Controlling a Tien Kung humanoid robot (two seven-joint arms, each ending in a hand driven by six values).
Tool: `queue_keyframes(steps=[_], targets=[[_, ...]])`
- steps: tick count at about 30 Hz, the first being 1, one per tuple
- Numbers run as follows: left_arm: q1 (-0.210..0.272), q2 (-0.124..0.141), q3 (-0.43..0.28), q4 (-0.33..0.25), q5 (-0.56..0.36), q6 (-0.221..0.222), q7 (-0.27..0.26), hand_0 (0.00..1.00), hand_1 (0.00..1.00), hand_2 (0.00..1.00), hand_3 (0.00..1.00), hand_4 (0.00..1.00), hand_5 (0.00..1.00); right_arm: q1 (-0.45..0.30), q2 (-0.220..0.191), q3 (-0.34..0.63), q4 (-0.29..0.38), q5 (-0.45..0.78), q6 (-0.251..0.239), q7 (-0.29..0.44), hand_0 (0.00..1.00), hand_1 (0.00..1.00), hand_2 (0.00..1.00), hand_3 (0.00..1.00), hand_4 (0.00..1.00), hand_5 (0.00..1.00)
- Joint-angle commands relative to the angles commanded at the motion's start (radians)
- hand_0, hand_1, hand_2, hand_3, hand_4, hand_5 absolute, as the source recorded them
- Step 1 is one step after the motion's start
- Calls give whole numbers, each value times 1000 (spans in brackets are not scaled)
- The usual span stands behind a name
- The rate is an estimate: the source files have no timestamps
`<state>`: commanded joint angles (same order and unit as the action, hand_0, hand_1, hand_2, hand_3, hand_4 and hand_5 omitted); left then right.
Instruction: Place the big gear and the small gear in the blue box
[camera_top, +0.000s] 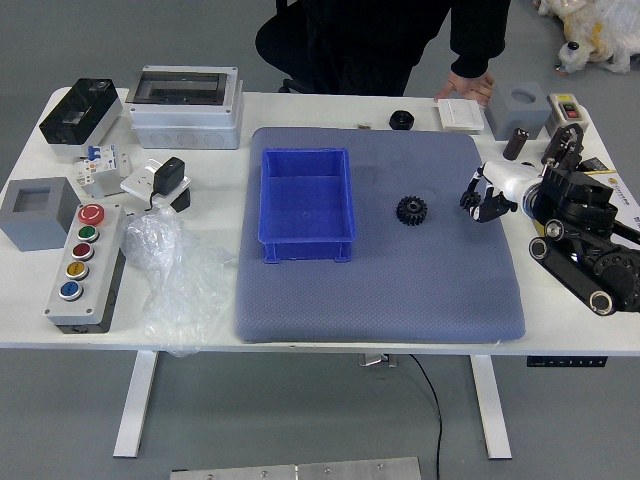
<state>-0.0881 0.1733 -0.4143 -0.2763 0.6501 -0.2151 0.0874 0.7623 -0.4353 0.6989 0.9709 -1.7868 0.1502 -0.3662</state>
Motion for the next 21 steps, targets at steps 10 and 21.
queue_keyframes(steps=[10,21], targets=[[1,6,1,0,1,0,1,862,830,828,783,601,375,11,-28,25,111,-62,23,-32,256,303,375,601,495,201],[-1,11,10,0,-2,-1,1,862,831,829,781,601,375,28,-17,16,259,-120,50,-66,260,305,376,602,490,200]])
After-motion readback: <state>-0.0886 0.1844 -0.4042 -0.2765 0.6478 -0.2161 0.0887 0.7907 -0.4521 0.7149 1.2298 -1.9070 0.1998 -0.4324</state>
